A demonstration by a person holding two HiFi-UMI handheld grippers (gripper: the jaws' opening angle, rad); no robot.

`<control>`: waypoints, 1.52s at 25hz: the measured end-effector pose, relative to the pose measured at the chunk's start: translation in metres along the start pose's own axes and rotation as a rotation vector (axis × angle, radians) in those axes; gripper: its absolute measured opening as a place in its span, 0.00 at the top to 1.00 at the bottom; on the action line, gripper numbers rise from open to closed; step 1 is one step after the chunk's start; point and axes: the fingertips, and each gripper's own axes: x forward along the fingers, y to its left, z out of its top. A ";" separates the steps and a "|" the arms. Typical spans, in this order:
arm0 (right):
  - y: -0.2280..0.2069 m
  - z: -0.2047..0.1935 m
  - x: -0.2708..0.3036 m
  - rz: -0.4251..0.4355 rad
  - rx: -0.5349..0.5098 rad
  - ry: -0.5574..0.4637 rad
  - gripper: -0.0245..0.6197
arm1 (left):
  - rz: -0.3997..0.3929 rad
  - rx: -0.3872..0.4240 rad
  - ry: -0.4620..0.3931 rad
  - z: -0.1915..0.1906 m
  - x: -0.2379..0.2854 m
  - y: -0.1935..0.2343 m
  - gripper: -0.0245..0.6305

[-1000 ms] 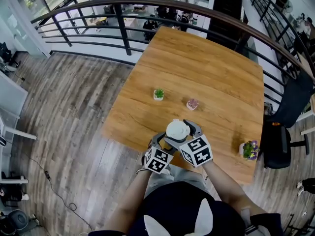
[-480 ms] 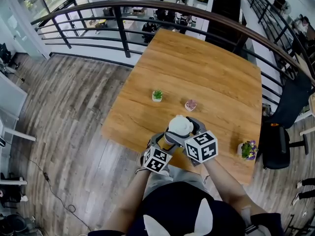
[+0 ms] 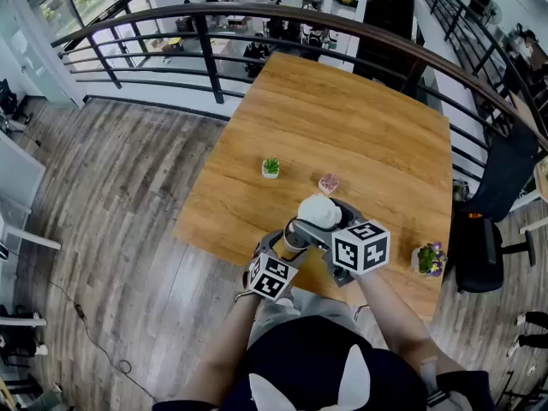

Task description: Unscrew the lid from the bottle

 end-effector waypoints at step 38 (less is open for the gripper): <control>-0.021 0.034 -0.094 0.110 0.445 -0.354 0.25 | 0.078 -0.185 -0.097 0.003 -0.034 0.009 0.45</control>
